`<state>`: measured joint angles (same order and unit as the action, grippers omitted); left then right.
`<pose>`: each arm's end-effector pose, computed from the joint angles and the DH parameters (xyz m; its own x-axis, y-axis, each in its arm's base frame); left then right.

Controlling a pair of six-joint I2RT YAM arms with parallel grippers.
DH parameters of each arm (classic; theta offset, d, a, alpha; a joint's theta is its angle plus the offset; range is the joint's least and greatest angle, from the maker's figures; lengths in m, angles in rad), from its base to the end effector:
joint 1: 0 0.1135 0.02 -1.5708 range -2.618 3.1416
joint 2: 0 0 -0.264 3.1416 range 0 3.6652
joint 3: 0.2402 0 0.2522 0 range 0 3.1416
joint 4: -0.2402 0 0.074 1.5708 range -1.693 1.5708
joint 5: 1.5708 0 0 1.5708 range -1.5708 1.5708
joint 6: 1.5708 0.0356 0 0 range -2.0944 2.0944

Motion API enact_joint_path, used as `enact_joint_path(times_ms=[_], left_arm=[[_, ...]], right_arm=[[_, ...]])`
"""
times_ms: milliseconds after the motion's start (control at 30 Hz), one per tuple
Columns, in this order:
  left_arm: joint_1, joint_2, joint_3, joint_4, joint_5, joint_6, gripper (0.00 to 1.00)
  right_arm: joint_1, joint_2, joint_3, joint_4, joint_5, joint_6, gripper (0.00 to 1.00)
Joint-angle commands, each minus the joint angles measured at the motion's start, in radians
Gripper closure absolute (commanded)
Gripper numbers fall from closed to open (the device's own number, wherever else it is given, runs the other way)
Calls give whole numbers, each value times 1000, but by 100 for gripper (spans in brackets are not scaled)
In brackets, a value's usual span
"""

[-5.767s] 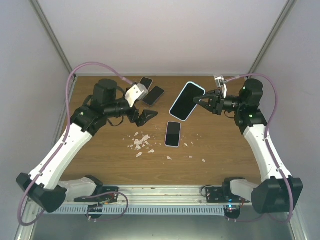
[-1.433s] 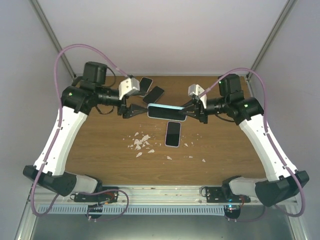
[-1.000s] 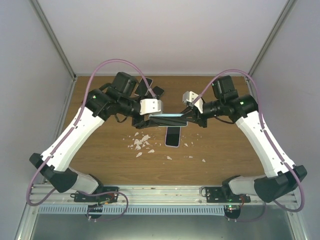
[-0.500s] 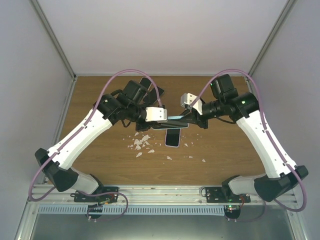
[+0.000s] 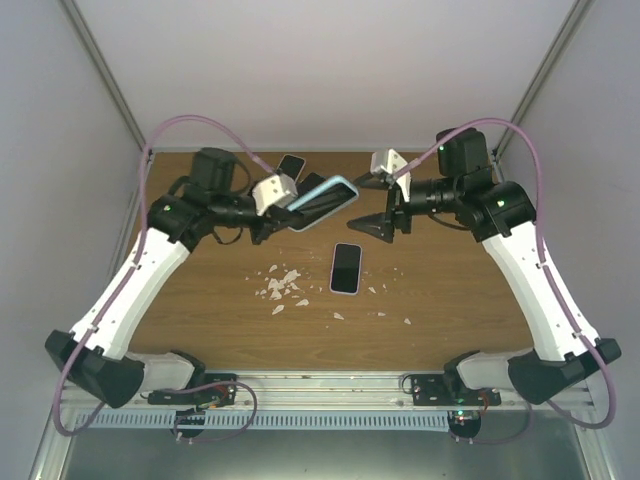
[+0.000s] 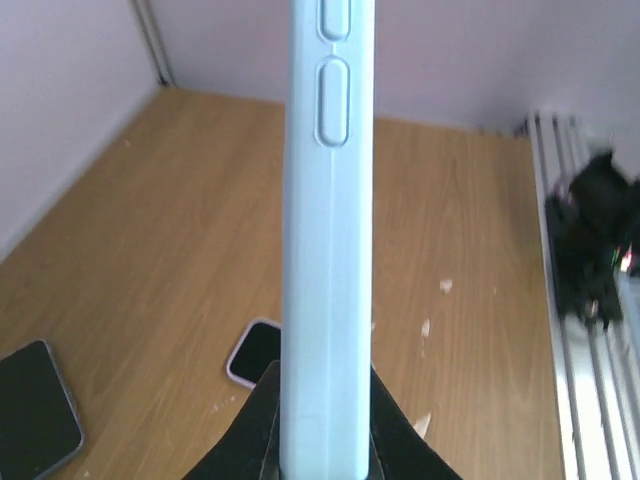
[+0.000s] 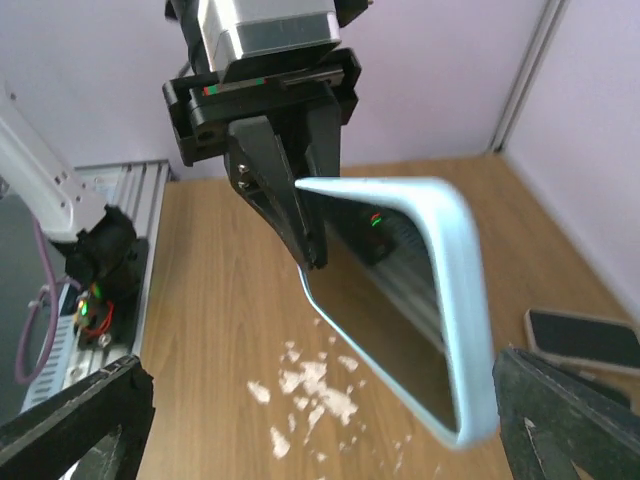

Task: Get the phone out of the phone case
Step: Adjust the phone.

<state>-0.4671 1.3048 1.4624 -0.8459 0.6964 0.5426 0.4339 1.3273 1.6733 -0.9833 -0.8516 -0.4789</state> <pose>0.2231 -0.1381 0.4016 -0.0789 0.4835 -0.8718 0.9675 0.2478 0.0499 0.2108 0.1272 0.4512 -0.0987 -0.3803 -0.9196 -0.9815 0.1896 0.0270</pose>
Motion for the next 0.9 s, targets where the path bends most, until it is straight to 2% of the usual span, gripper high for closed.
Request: enact_joint_path(times_ms=[0,167,267,533,700,867], left_arm=[[81,-120,-75,367,283,-273,100],[115,-245,-276,784,355,-577,100],[118,-266,-333,944,377,-724,100],[123,-253,-475,1197,387,-1037,100],[123,-205,-556,1340,369,-1155,100],[119,-176,-572,1378,351,-1174,100]], right_arm=[[-36,-24,-48,357,-140,299,7],[-61,-15,-133,676,-246,554,6],[-63,-15,-183,790,-294,665,6],[-66,8,-281,832,-369,628,9],[-66,16,-409,1202,-371,942,13],[-65,31,-441,1328,-315,1135,18]])
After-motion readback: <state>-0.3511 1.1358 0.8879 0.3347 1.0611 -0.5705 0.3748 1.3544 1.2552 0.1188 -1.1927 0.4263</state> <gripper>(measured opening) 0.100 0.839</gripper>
